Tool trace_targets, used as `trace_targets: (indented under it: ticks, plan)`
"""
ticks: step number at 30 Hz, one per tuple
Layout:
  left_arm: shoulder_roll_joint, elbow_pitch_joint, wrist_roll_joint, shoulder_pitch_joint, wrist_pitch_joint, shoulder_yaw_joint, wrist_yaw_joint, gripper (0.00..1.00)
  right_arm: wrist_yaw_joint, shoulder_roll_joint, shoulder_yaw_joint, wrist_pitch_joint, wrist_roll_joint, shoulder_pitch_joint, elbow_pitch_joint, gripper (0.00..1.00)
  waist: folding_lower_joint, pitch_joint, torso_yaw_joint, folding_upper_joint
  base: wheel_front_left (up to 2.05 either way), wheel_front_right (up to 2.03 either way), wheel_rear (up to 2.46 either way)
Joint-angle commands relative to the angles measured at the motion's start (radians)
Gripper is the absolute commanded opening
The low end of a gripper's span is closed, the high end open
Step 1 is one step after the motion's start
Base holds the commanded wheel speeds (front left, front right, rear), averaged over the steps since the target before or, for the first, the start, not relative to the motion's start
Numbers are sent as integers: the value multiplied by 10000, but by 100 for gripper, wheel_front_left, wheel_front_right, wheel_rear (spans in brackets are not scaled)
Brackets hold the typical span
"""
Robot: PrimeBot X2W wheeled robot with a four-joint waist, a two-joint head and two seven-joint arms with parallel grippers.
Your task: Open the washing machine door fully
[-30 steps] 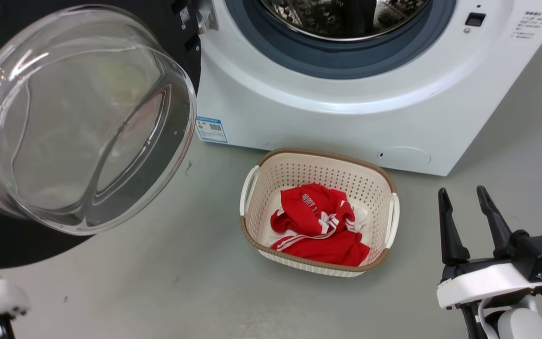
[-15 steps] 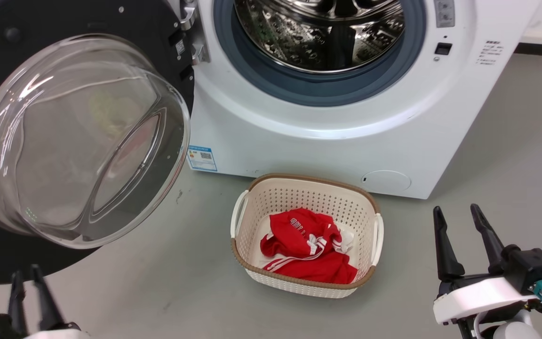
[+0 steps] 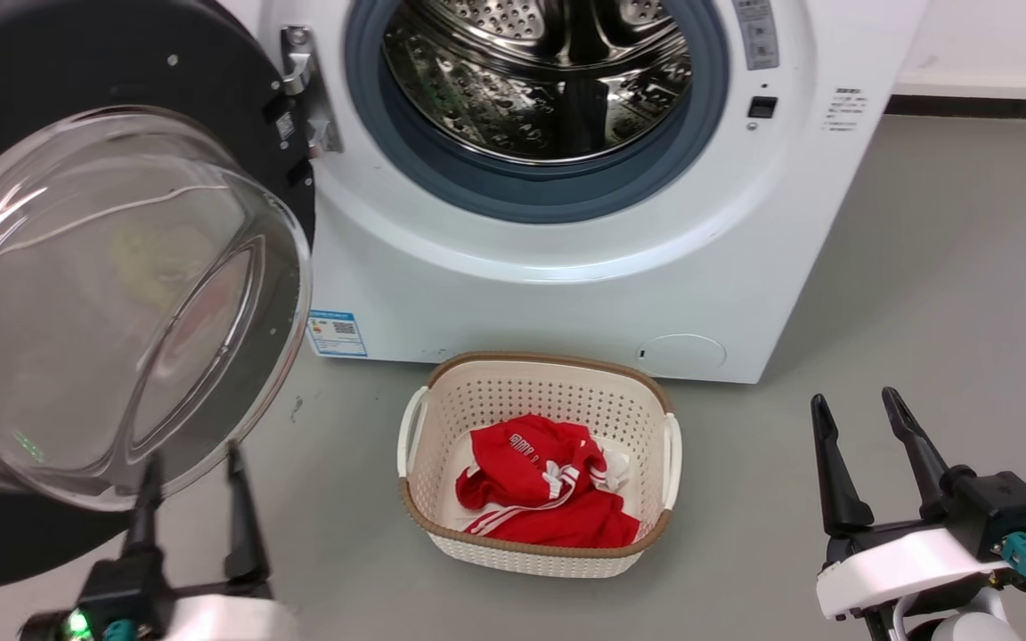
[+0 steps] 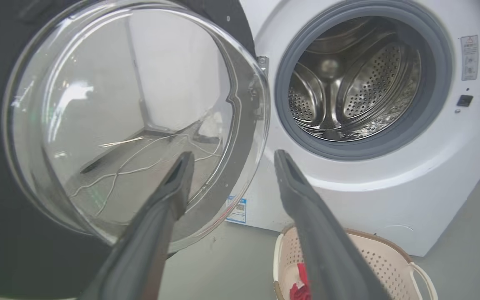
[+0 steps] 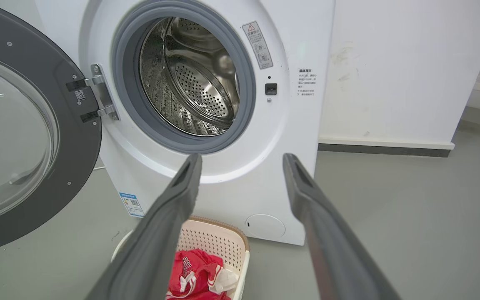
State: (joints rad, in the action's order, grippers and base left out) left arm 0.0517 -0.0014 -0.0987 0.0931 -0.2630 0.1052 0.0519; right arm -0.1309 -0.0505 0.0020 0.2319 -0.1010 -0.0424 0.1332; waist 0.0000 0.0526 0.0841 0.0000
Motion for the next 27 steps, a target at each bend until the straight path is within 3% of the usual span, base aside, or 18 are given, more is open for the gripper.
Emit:
trace_targets:
  ticks: [1, 13, 27]
  plan:
    - [-11, -34, 173, -238, -22, -192, -72, 100, 5, 9, -7, -16, 60, 90, -78, 100, 0, -56, -166, 0, 0, 0, 0]
    - [160, 198, 776, -905, -23, -734, -323, 100, 3, 10, -27, -170, 168, 287, -519, 100, 0, -129, -920, 0, 0, 0, 0]
    - [116, 242, 650, -783, -23, -758, -222, 100, 3, 10, 35, -207, 65, 274, -569, 100, 0, -55, -979, 0, 0, 0, 0]
